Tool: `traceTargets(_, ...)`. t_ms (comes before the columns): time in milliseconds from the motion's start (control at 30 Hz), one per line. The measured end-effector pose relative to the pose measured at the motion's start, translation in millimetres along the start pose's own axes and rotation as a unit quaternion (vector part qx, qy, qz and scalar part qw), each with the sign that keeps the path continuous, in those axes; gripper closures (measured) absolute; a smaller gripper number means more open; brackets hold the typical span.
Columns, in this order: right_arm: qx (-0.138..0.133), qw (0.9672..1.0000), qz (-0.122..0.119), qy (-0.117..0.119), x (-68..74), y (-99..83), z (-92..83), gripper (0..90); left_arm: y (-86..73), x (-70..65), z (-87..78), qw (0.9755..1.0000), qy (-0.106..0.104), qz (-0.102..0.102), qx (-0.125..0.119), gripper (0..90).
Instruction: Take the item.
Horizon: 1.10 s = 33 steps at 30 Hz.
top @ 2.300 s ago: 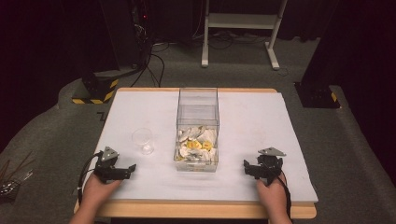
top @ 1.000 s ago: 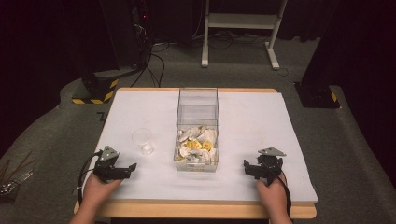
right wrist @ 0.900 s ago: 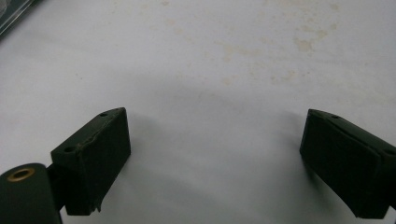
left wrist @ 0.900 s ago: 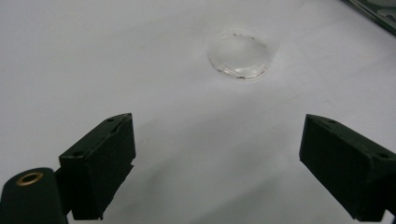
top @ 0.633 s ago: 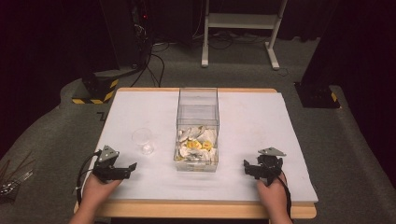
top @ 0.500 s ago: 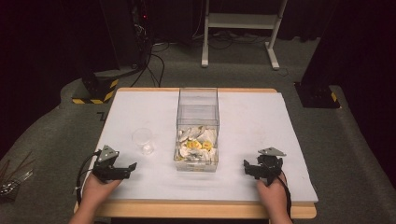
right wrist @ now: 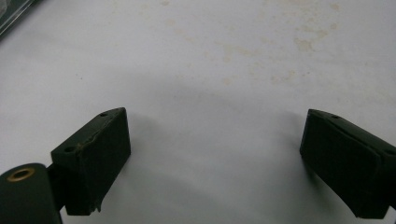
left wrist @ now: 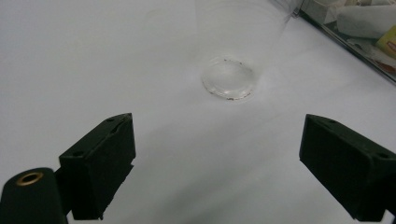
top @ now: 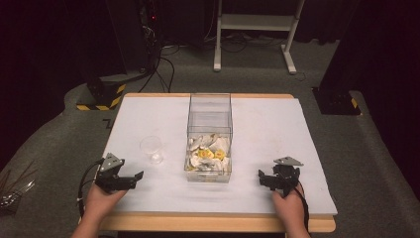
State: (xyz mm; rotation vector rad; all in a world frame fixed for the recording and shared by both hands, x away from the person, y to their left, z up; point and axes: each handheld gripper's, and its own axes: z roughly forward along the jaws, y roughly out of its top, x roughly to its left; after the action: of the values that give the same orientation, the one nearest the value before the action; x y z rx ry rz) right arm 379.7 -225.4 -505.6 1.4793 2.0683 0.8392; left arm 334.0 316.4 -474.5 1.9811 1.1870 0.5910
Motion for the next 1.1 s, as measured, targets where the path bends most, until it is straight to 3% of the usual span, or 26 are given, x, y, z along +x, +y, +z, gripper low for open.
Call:
traceTargets(733, 0.000, 1.0000, 0.000, 0.000, -0.2, 0.1, 0.1, 8.3, 10.8, -6.2, -9.4, 0.9993, -0.024, -0.010, -0.026, 11.0)
traceTargets(933, 0.000, 1.0000, -0.002, -0.001, 0.1, 0.0, 0.0, 8.4, 15.0, -11.2, -8.5, 0.9996, -0.018, -0.003, -0.022, 11.0)
traceTargets(1100, 0.000, 1.0000, -0.002, -0.002, 0.6, -0.1, -0.2, 8.5, 17.1, -11.3, -8.6, 0.9995, -0.016, -0.011, -0.024, 11.4)
